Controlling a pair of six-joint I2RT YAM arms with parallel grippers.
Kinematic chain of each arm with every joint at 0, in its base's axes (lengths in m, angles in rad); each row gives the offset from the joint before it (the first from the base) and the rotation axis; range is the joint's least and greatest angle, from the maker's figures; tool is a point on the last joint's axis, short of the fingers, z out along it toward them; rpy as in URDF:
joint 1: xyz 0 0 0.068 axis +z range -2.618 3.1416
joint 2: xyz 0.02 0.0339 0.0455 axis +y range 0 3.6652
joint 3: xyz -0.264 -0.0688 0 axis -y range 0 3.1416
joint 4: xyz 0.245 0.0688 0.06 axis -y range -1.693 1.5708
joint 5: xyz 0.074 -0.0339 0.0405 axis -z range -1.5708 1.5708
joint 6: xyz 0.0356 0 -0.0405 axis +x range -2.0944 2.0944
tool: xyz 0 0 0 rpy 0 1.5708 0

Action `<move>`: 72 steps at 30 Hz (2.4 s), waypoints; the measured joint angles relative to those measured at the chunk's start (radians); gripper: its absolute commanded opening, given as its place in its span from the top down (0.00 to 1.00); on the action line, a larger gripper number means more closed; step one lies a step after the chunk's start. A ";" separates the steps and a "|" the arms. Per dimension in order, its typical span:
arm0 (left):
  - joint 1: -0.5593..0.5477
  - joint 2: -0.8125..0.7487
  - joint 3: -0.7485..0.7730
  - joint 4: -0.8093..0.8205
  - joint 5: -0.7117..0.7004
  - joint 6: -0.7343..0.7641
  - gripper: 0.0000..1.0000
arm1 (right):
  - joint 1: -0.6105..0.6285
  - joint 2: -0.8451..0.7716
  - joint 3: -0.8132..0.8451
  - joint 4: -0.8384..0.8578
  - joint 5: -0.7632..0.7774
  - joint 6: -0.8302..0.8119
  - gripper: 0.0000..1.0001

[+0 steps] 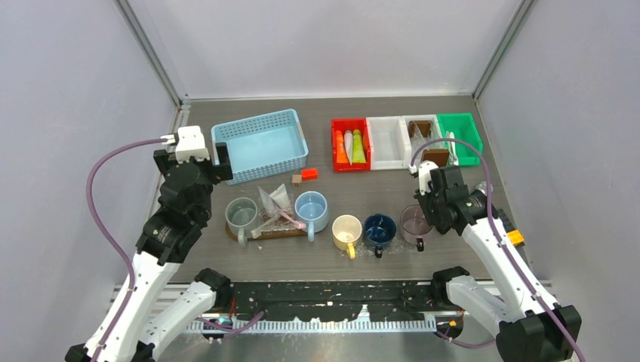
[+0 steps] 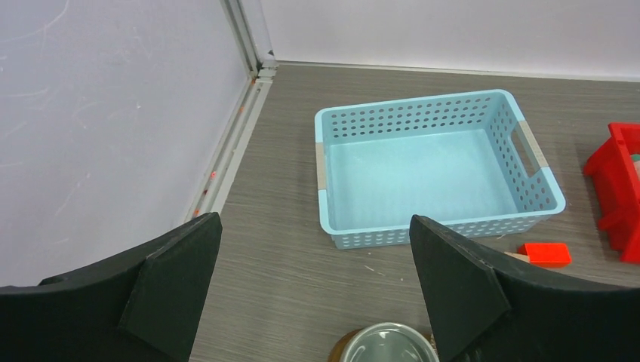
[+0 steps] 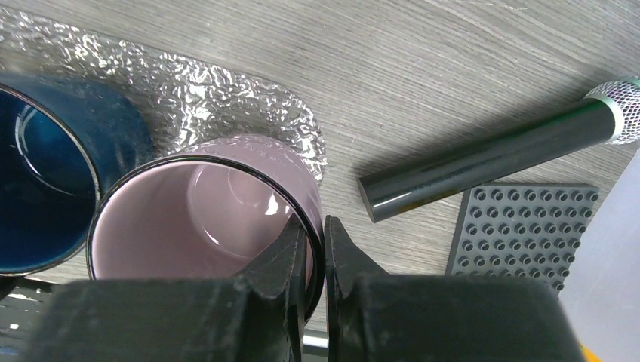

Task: Prepare toiletry sets of a toothbrush and toothpaste on the tray
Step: Place the cup on the tray.

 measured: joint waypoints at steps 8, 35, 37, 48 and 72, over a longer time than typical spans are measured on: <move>0.000 -0.002 -0.018 0.027 -0.021 0.028 0.00 | -0.002 0.036 -0.015 0.012 -0.001 -0.031 0.86; 0.000 -0.002 -0.039 0.047 -0.026 0.063 0.00 | -0.003 0.081 -0.087 0.123 -0.030 -0.041 0.86; 0.000 -0.002 -0.042 0.048 -0.026 0.065 0.00 | -0.003 0.086 -0.085 0.119 -0.045 -0.044 0.84; 0.008 -0.002 -0.044 0.048 -0.025 0.070 0.01 | -0.004 0.093 -0.064 0.109 -0.086 -0.059 0.54; 0.011 -0.013 -0.047 0.055 -0.024 0.083 0.01 | -0.004 0.024 -0.062 0.051 -0.019 -0.066 0.88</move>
